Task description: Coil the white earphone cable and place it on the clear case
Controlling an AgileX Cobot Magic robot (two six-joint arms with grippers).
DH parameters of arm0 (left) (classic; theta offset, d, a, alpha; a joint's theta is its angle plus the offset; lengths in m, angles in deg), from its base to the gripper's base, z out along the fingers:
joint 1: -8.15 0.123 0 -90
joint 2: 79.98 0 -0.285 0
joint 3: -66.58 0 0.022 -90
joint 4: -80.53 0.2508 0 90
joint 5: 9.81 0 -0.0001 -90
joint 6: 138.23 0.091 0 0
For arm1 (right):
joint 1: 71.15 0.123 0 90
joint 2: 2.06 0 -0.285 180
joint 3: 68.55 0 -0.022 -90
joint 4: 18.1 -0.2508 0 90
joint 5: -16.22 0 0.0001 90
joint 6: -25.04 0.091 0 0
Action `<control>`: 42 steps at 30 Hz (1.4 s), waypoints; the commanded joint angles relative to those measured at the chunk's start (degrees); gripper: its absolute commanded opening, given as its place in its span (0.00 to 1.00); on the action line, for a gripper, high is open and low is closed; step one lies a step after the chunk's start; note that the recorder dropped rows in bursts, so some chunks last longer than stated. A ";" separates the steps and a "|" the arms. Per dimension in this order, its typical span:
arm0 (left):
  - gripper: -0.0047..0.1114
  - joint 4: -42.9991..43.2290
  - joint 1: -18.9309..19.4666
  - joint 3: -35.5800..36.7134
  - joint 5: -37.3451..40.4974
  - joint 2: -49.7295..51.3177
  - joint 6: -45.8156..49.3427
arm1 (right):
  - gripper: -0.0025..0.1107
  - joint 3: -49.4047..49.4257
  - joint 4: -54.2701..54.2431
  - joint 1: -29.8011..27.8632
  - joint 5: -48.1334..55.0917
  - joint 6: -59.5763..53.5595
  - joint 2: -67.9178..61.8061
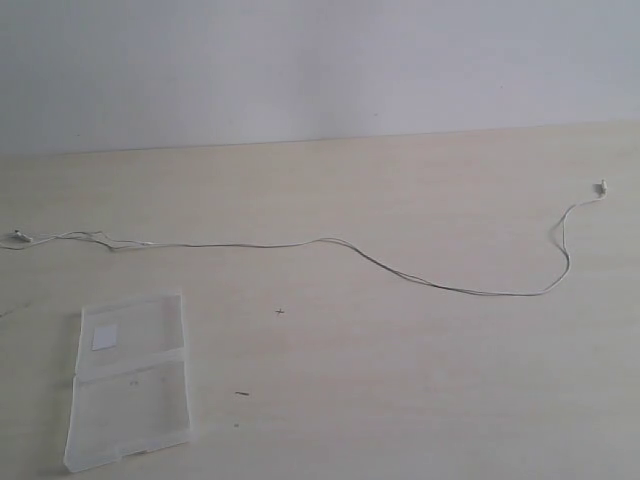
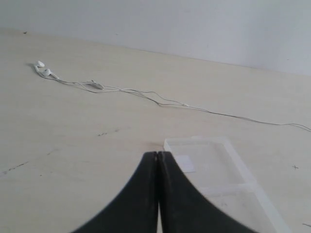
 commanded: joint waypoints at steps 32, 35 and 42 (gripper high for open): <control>0.04 -0.39 -0.30 0.18 -0.05 -0.37 0.34 | 0.02 -77.51 -18.68 0.25 58.25 -69.11 -90.30; 0.04 -0.39 -0.30 0.18 -0.05 -0.37 0.34 | 0.02 -80.21 -12.23 1.84 59.12 -66.34 -93.49; 0.04 -0.39 -0.30 0.18 -0.05 -0.37 0.34 | 0.02 -84.97 4.78 6.57 59.12 -58.06 -100.40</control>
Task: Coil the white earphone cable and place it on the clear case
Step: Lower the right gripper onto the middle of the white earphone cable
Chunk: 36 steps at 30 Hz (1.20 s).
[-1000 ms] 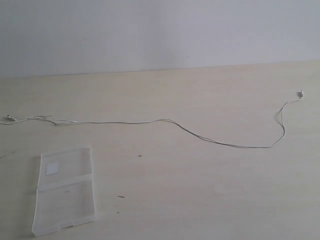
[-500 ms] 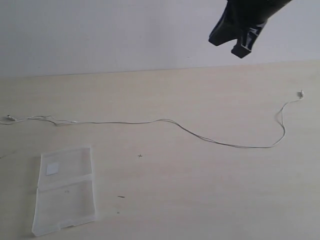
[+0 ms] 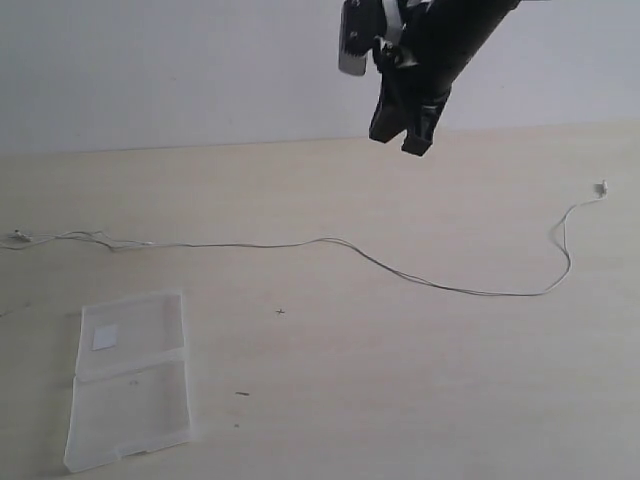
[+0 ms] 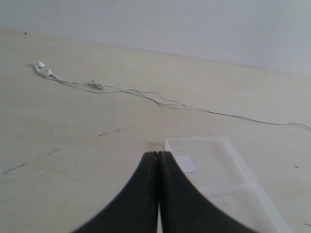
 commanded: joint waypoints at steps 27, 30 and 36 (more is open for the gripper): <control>0.04 -0.39 -0.30 0.18 -0.05 -0.37 0.21 | 0.02 -11.84 1.13 5.06 -0.90 8.84 -19.24; 0.04 -0.39 -0.30 0.18 -0.05 -0.37 0.21 | 0.02 -11.84 0.04 5.06 -2.28 11.85 -19.24; 0.04 -0.39 -0.30 0.18 -0.05 -0.37 0.21 | 0.03 -11.84 -0.15 5.06 -2.17 16.13 -19.24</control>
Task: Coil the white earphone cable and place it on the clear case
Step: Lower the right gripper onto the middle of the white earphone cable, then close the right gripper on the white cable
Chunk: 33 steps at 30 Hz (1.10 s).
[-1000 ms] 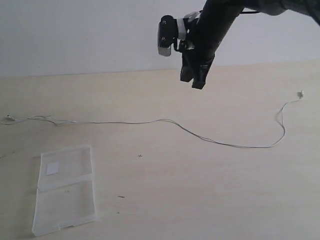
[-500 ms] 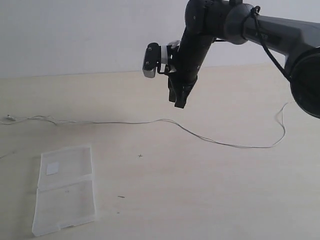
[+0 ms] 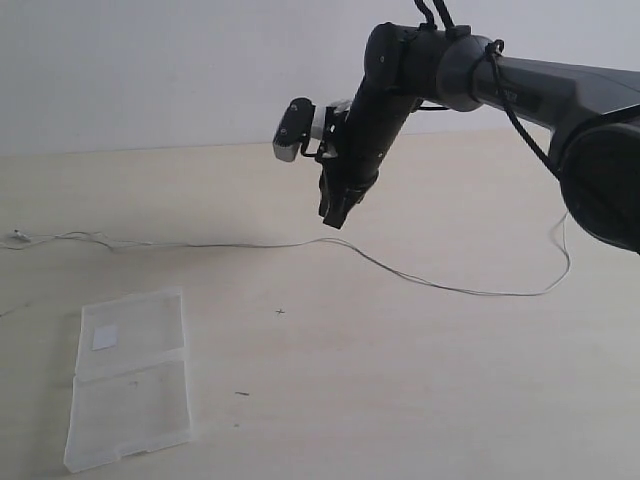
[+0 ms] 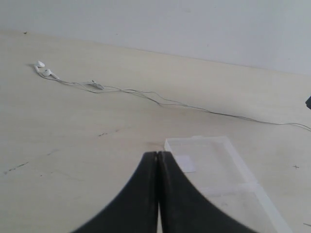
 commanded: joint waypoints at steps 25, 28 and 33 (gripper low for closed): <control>0.04 -0.39 -0.30 0.18 -0.05 -0.37 0.21 | 0.31 -0.42 2.50 -0.12 -0.11 1.28 -4.00; 0.04 -0.39 -0.30 0.18 -0.05 -0.37 0.31 | 0.31 -0.42 2.50 -0.12 -0.33 1.28 -4.35; 0.04 -0.39 -0.30 0.18 -0.05 -0.37 0.31 | 0.31 -0.42 2.50 -0.12 -0.33 1.28 -5.50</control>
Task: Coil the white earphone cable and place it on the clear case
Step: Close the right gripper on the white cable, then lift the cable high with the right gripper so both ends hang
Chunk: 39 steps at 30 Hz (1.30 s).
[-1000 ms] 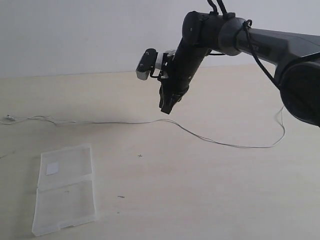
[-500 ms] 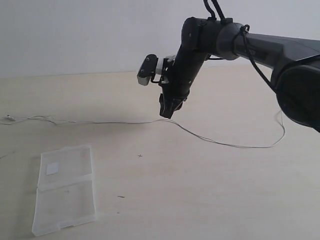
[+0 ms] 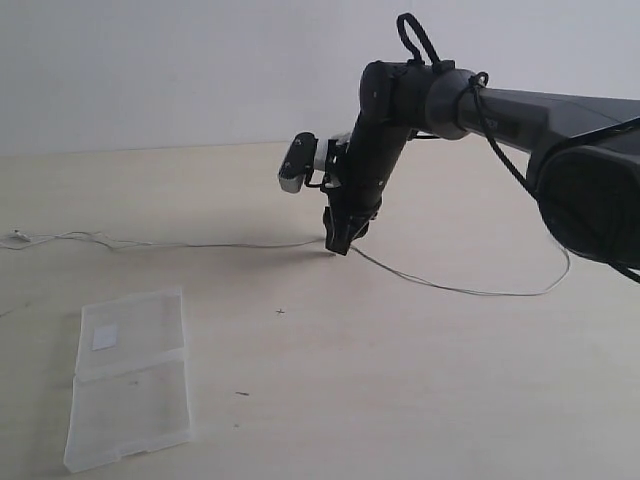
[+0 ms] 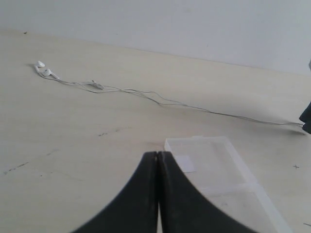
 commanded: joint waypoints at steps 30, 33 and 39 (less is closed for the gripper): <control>0.04 -0.39 -0.30 0.18 -0.05 -0.37 0.31 | 0.02 -0.42 7.23 -0.12 1.09 17.26 12.18; 0.04 -0.39 -0.30 0.18 -0.05 -0.37 0.31 | 0.02 -0.42 0.82 -0.12 0.85 19.40 16.53; 0.04 -0.39 -0.30 0.18 -0.05 -0.37 0.31 | 0.02 0.03 -18.19 -0.26 -0.38 17.25 18.01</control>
